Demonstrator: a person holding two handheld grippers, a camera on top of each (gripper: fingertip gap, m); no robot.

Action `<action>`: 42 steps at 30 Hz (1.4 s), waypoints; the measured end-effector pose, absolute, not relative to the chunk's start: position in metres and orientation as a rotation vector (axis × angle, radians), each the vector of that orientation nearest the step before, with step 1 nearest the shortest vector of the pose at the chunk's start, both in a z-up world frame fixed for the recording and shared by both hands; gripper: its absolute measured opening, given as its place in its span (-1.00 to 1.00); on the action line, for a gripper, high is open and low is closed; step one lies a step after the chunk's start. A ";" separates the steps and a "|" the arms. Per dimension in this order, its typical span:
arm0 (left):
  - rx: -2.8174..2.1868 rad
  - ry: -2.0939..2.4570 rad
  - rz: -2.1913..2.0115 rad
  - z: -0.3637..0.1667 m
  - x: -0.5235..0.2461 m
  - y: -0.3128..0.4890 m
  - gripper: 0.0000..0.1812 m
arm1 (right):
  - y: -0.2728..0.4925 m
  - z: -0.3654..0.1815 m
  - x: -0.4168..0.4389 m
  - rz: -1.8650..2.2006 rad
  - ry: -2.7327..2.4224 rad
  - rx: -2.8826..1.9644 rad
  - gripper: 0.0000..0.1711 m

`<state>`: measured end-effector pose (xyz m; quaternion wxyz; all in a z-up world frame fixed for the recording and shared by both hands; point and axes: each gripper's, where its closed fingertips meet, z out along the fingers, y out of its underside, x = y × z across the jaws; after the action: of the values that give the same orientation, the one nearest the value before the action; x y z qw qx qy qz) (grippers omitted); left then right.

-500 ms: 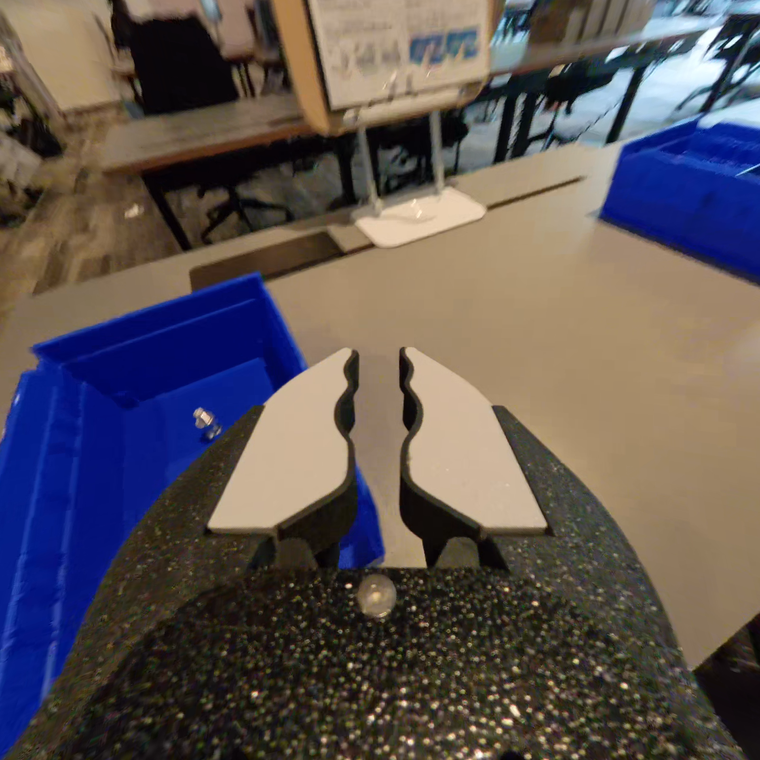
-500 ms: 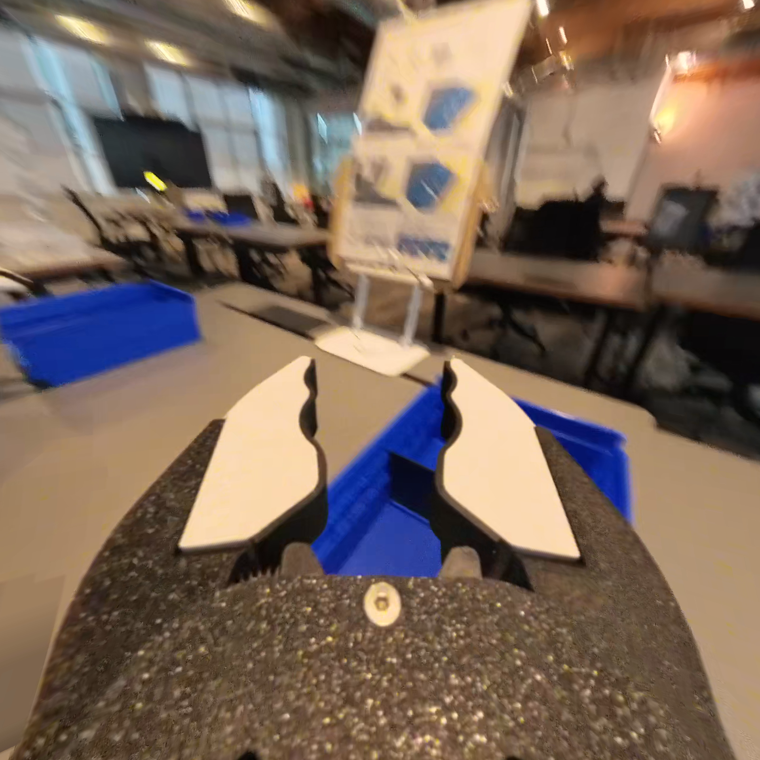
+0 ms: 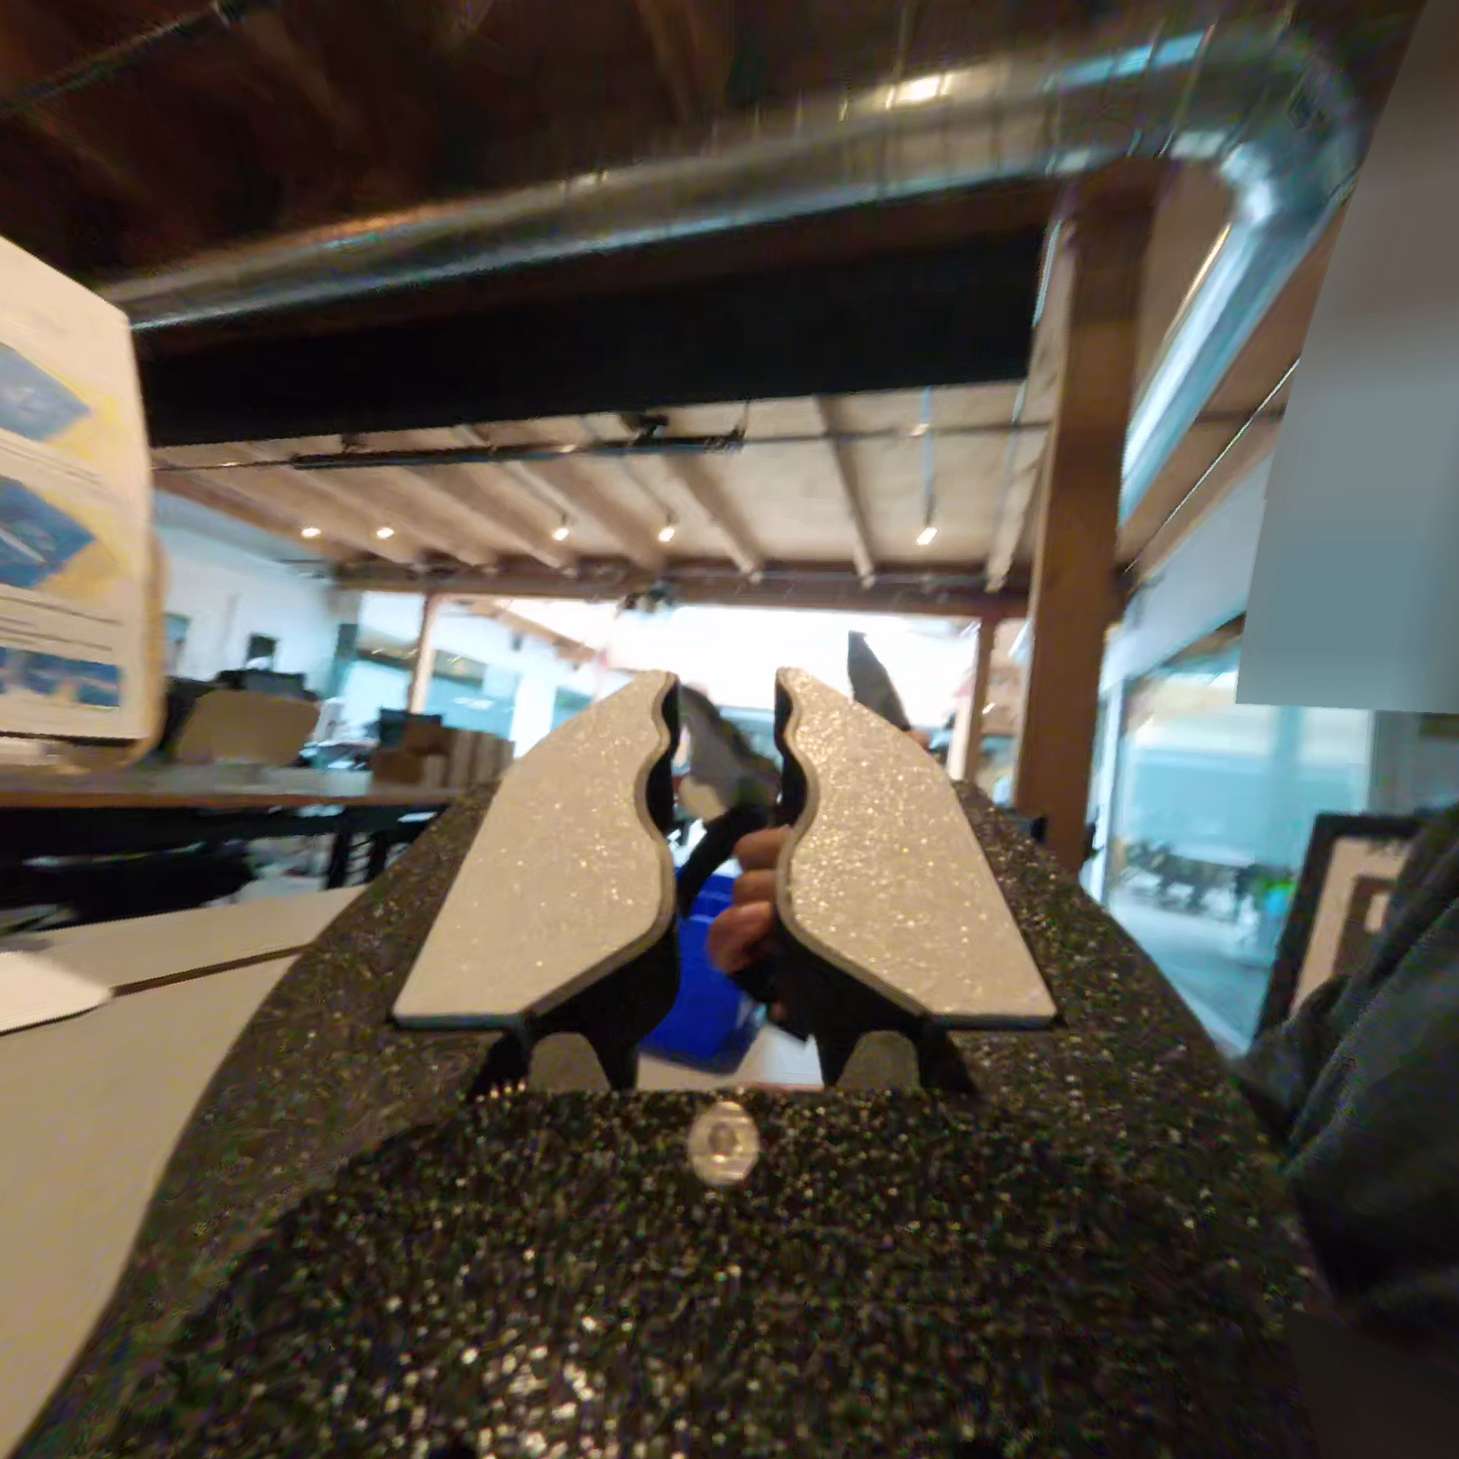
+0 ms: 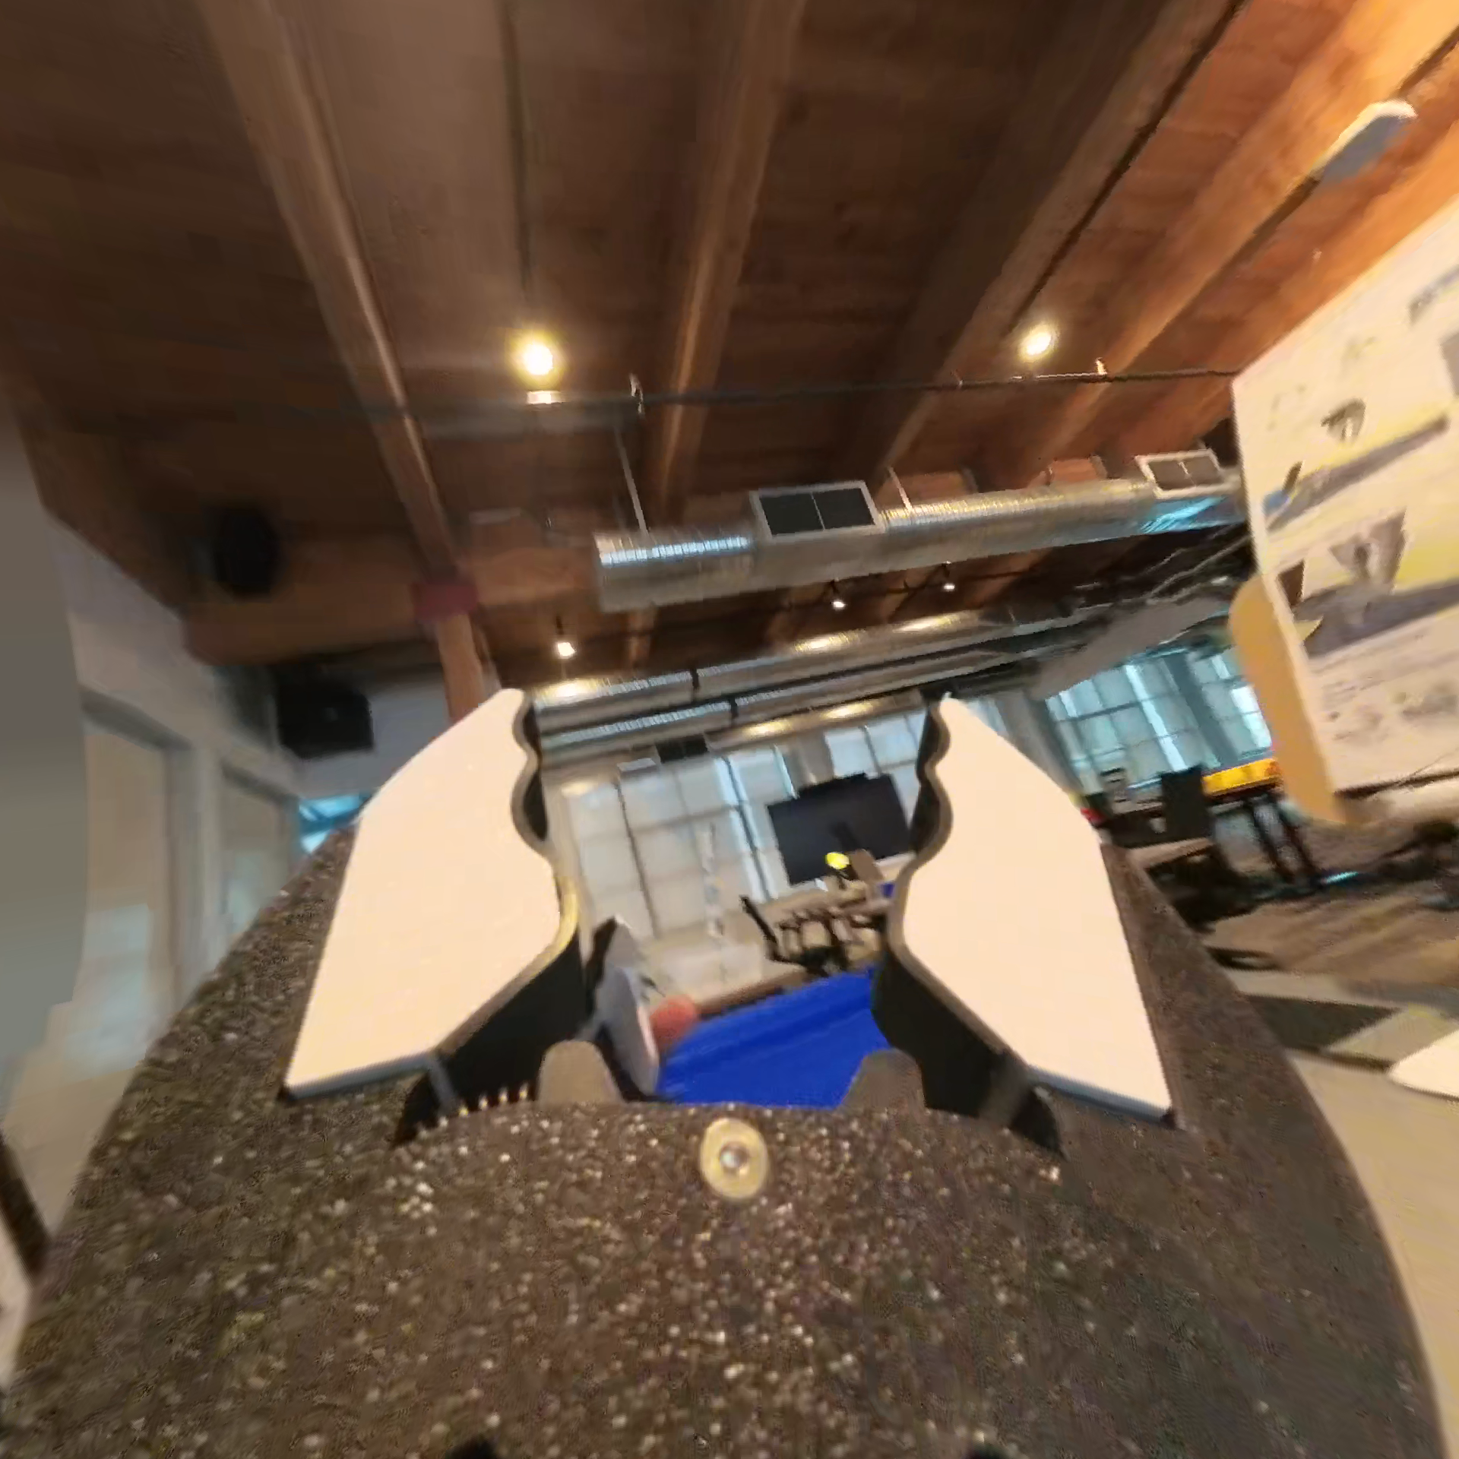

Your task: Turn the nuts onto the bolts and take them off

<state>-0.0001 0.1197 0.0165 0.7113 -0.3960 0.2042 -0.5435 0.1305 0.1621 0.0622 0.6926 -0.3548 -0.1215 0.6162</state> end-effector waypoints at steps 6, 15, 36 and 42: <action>-0.800 0.412 -1.405 -0.010 0.053 0.130 -0.70 | 0.184 0.036 0.119 1.641 -0.021 -0.723 0.21; -0.793 0.471 -1.367 -0.022 0.081 0.122 -0.69 | 0.177 0.035 0.112 1.674 -0.044 -0.656 0.39; -0.687 0.676 -1.206 -0.017 0.104 0.101 -0.76 | 0.157 0.049 0.093 1.664 -0.209 -0.676 0.69; -0.681 0.642 -1.331 -0.015 0.104 0.101 -0.76 | 0.149 0.061 0.095 1.651 -0.260 -0.659 0.71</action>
<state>0.1045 0.1009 -0.0153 0.6869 -0.3042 0.2869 -0.5944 0.0946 0.1488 0.0611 0.6231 -0.2870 -0.1130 0.7188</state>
